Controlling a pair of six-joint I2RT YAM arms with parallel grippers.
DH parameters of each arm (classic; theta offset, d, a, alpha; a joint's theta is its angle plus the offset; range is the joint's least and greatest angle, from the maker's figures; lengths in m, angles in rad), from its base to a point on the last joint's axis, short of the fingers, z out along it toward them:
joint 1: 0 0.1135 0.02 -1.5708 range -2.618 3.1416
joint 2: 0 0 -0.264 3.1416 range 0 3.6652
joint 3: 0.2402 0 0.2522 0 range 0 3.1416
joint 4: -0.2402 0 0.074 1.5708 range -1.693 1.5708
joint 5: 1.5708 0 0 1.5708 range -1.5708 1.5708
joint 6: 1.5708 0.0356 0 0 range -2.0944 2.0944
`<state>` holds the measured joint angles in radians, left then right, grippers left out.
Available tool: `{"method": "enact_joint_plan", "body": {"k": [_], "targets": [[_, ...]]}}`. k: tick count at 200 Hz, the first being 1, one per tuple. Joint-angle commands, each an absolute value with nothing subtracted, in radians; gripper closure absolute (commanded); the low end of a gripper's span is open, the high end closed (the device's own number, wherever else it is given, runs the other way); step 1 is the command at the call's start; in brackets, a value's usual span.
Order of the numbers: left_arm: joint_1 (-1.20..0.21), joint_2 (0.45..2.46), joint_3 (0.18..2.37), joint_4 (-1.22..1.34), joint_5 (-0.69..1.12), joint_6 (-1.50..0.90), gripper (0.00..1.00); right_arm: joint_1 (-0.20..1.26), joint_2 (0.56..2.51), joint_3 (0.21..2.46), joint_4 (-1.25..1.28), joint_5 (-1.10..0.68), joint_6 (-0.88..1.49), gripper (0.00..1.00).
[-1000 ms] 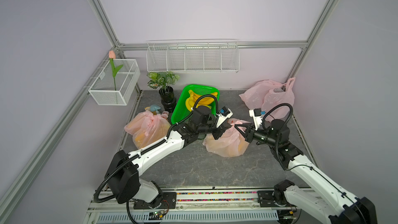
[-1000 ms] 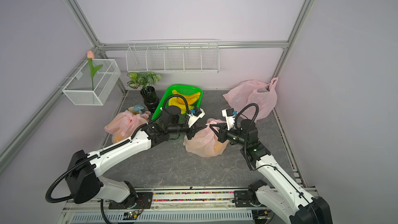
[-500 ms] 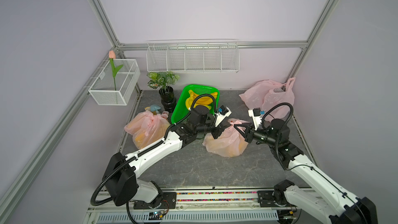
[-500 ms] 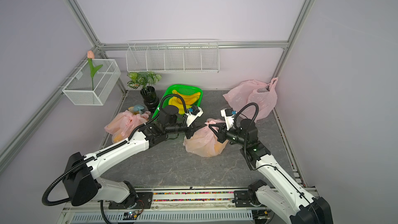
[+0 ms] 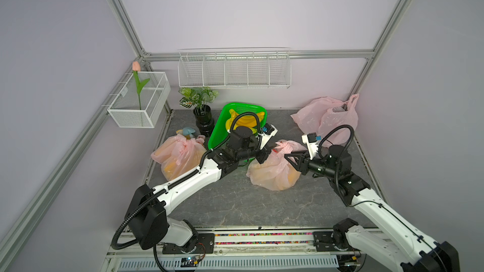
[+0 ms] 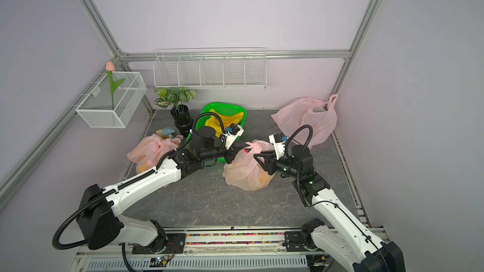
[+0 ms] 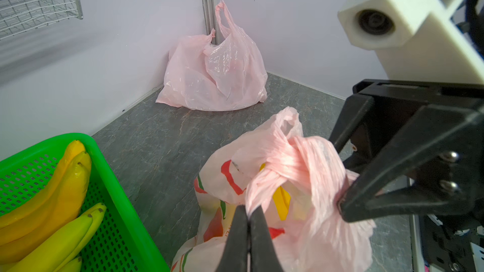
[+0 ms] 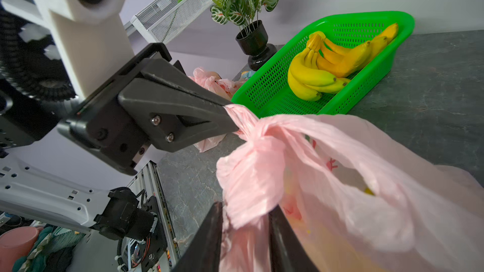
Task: Place the banana into a plastic bag & tie a knot
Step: Tie the plastic bag at the center of the board.
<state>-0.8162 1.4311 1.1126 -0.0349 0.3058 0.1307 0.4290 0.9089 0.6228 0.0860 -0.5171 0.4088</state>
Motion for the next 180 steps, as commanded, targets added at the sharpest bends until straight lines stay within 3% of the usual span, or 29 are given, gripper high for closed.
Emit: {"method": "enact_joint_plan", "body": {"k": [1,38,80,180], "targets": [[-0.814,1.451,1.12,-0.016,0.29,0.124,1.0,0.431,0.869,0.616,0.017,-0.52,0.365,0.68],[-0.813,1.459,1.126,-0.017,0.278,0.121,1.0,0.43,0.847,0.62,-0.027,-0.512,0.343,0.73],[-0.814,1.463,1.139,-0.019,0.254,0.12,1.0,0.43,0.841,0.623,-0.05,-0.496,0.326,0.9],[-0.812,1.532,1.212,-0.018,0.051,0.072,1.0,0.43,0.73,0.56,-0.172,-0.325,0.298,0.93]]}}
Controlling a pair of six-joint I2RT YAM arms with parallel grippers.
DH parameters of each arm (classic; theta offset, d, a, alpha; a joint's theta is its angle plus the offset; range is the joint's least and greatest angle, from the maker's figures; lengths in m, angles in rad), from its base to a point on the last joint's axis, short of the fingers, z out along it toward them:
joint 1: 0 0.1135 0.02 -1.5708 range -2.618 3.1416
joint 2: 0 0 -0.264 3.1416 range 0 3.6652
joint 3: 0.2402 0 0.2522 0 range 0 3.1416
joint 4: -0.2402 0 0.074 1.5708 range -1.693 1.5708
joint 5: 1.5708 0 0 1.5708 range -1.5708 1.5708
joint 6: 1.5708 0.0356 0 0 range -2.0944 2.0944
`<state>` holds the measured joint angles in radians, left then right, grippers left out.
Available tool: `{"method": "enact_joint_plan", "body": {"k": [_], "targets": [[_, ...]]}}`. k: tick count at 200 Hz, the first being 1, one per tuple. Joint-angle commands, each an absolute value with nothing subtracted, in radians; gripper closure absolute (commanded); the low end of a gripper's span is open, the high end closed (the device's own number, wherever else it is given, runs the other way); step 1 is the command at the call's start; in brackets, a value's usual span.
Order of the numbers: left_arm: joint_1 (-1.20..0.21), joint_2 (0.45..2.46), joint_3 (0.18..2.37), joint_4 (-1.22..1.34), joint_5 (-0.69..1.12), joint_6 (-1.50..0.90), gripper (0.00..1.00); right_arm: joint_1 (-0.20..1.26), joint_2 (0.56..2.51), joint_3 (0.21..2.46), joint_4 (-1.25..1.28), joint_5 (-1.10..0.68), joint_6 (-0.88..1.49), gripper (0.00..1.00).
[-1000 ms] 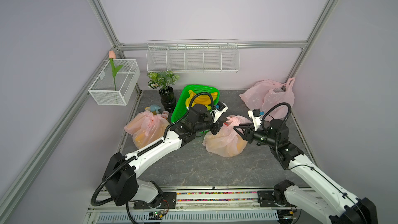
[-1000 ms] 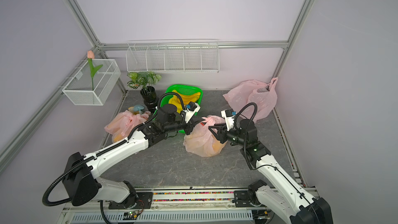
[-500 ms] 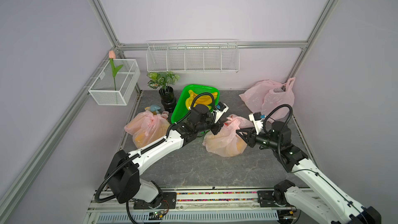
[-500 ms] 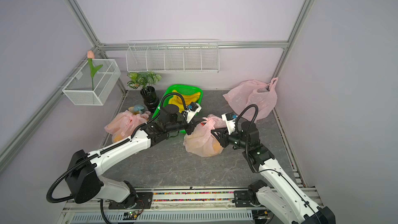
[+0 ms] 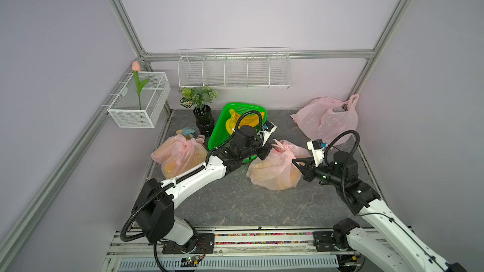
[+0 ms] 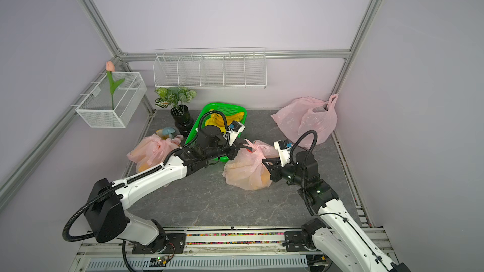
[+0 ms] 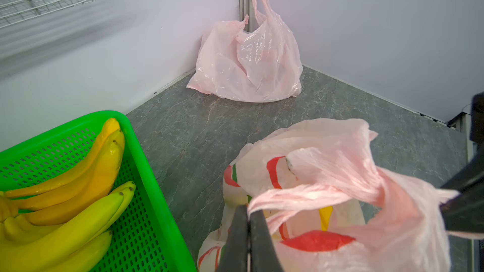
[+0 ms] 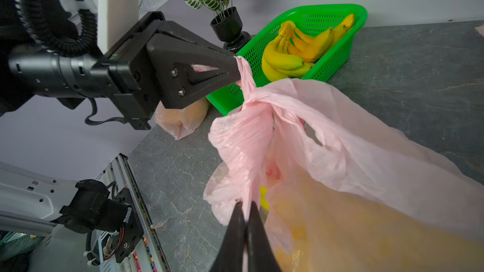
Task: Place the banana into a plastic bag & tie a knot
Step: Tie the plastic bag at the center of the board.
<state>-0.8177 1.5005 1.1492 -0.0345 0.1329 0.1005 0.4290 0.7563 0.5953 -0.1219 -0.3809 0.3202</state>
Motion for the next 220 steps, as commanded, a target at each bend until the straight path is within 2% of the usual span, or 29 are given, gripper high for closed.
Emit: {"method": "enact_joint_plan", "body": {"k": [1,35,64,115,175,220], "targets": [[-0.813,1.532,1.213,-0.018,0.05,0.072,1.0,0.43,0.729,0.559,-0.173,-0.323,0.298,0.93],[-0.812,1.591,1.28,-0.055,-0.026,0.061,1.0,0.43,0.706,0.539,-0.206,-0.291,0.296,0.93],[-0.803,1.662,1.357,-0.098,-0.137,0.037,1.0,0.43,0.682,0.516,-0.26,-0.185,0.303,0.93],[-0.762,1.752,1.461,-0.135,-0.219,0.0,1.0,0.429,0.67,0.443,-0.284,-0.103,0.376,0.93],[-0.679,1.833,1.55,-0.133,-0.226,-0.055,1.0,0.424,0.598,0.313,-0.363,0.054,0.563,0.93],[-0.652,1.904,1.624,-0.165,-0.254,-0.071,1.0,0.395,0.619,0.3,-0.418,0.118,0.65,0.93]]}}
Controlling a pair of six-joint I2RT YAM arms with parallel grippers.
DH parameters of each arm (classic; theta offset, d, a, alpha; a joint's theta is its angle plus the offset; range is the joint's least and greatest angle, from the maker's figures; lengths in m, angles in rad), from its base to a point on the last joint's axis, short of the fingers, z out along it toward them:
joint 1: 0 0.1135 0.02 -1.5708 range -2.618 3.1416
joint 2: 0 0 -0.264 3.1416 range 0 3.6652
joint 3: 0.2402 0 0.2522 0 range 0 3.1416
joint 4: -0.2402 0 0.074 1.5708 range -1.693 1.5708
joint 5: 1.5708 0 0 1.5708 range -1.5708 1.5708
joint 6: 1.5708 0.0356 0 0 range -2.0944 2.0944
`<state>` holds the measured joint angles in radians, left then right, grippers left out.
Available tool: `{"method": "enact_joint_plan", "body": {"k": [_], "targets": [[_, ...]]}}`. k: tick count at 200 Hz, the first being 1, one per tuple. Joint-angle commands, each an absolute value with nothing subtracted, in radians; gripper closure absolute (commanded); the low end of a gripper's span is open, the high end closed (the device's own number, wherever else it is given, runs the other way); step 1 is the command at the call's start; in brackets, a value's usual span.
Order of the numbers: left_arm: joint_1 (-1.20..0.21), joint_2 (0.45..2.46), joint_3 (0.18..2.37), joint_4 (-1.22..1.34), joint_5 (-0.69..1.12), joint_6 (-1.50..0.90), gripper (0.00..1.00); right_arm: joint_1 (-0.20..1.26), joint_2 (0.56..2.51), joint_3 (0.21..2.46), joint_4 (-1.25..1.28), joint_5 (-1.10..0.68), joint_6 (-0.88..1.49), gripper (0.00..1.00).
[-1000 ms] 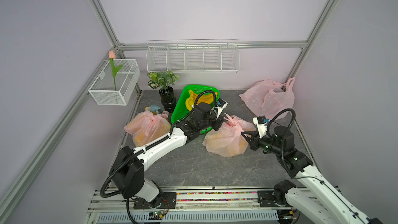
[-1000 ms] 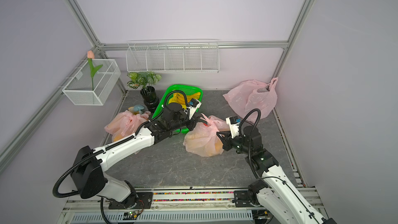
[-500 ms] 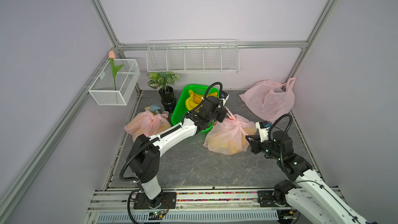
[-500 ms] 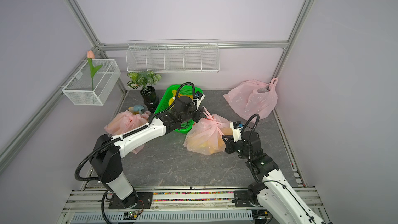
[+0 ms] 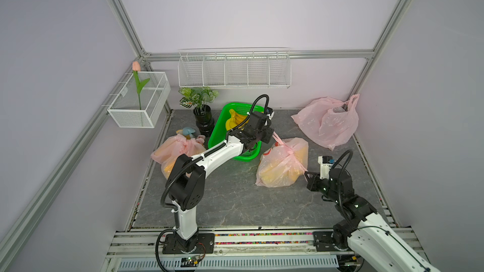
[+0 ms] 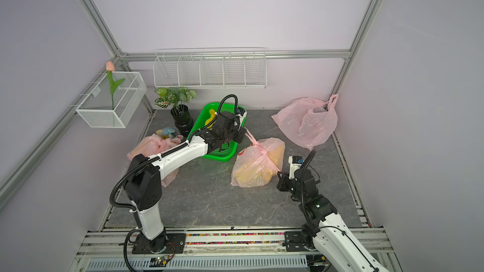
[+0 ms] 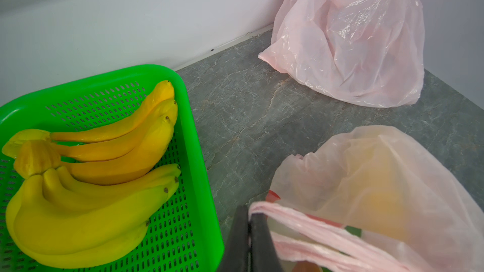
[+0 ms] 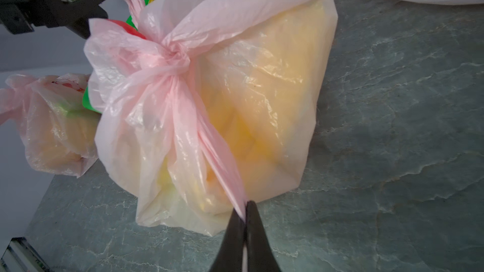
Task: Place the banana into a plastic bag & tie a knot
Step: Tie the plastic bag at the center of the board.
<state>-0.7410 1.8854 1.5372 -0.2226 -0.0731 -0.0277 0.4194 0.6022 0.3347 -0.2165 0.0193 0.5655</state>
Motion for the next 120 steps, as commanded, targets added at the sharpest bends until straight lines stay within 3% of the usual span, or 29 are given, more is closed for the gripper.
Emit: {"method": "enact_joint_plan", "body": {"k": [1,120], "targets": [[-0.652,1.905,1.625,-0.166,-0.254,-0.072,1.0,0.394,0.62,0.3,-0.418,0.118,0.65,0.93],[-0.652,1.933,1.719,-0.21,-0.304,-0.042,1.0,0.376,0.551,0.327,-0.554,0.217,0.695,0.93]]}}
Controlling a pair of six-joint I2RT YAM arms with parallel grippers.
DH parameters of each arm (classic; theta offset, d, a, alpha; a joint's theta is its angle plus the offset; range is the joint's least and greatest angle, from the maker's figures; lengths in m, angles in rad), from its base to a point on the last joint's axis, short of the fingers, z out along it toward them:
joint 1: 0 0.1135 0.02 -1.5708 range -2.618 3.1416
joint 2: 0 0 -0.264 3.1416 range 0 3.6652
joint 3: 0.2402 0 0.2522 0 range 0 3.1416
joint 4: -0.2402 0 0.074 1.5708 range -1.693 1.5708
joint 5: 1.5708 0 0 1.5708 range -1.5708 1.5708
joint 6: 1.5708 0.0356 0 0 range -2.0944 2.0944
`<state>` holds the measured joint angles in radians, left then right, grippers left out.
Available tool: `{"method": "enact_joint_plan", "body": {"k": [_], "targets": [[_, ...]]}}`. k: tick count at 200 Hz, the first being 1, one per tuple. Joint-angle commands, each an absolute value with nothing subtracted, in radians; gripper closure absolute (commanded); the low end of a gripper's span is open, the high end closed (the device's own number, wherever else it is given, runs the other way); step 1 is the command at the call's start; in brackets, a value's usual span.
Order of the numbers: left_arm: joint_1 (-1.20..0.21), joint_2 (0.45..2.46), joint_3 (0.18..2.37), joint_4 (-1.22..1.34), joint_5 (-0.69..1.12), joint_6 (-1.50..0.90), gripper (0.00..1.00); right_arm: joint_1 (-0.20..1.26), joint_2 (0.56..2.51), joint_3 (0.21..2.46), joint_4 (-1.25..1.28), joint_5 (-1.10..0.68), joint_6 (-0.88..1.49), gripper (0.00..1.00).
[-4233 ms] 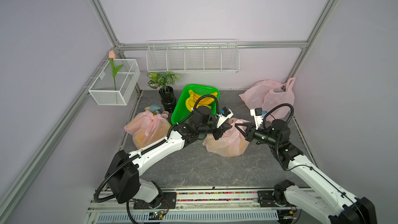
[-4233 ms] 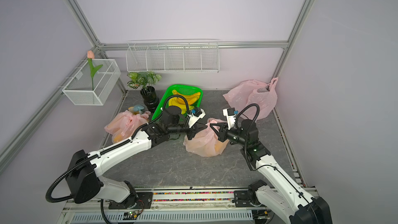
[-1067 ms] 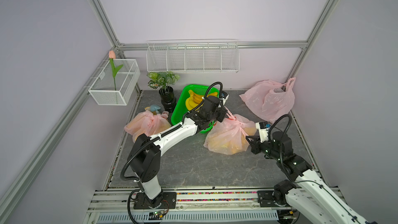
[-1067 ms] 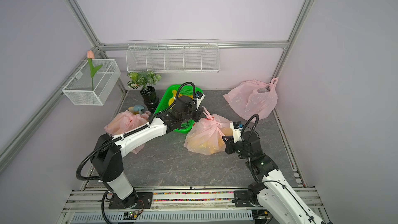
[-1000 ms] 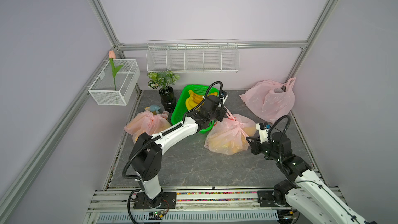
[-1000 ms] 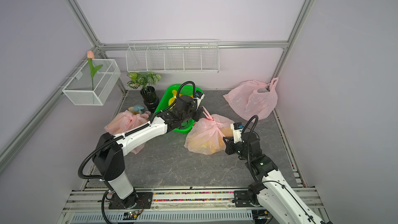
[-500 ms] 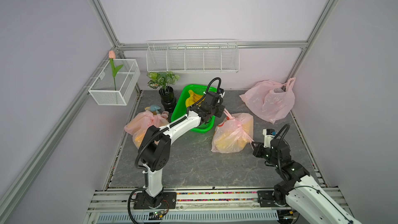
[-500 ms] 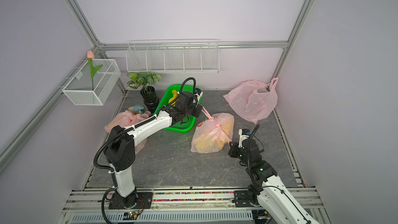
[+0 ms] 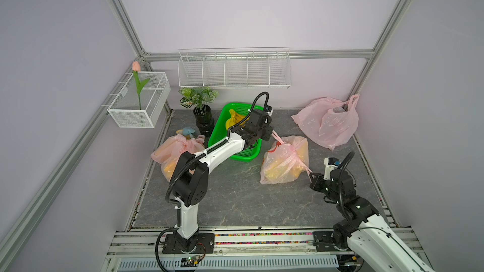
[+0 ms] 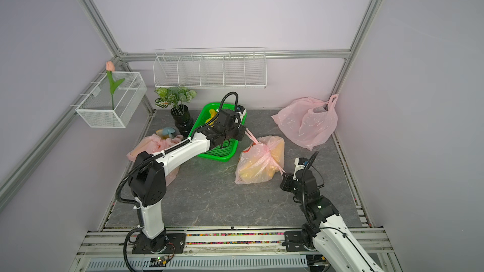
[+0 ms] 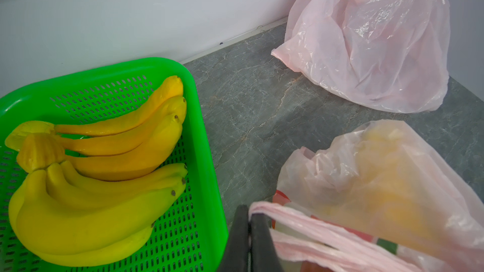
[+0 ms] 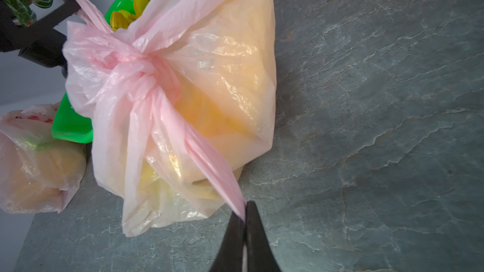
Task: Place the banana into a plastic bag & tie a knot
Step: Tie the plastic bag at the center of the board.
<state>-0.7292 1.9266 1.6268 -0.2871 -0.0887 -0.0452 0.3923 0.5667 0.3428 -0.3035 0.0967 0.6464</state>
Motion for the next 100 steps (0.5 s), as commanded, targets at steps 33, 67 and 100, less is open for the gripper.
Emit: {"method": "enact_joint_plan", "body": {"k": [33,67,100], "targets": [[-0.663,1.976,1.808,-0.28,-0.293,0.004,1.0,0.375,0.552,0.324,-0.557,0.204,0.695,0.93],[-0.703,1.954,1.855,-0.415,-0.197,0.044,1.0,0.375,0.51,0.322,-0.485,0.135,0.655,0.93],[-0.772,1.841,1.862,-0.608,-0.179,0.006,0.56,0.373,0.51,0.349,-0.448,0.083,0.628,0.93]]}}
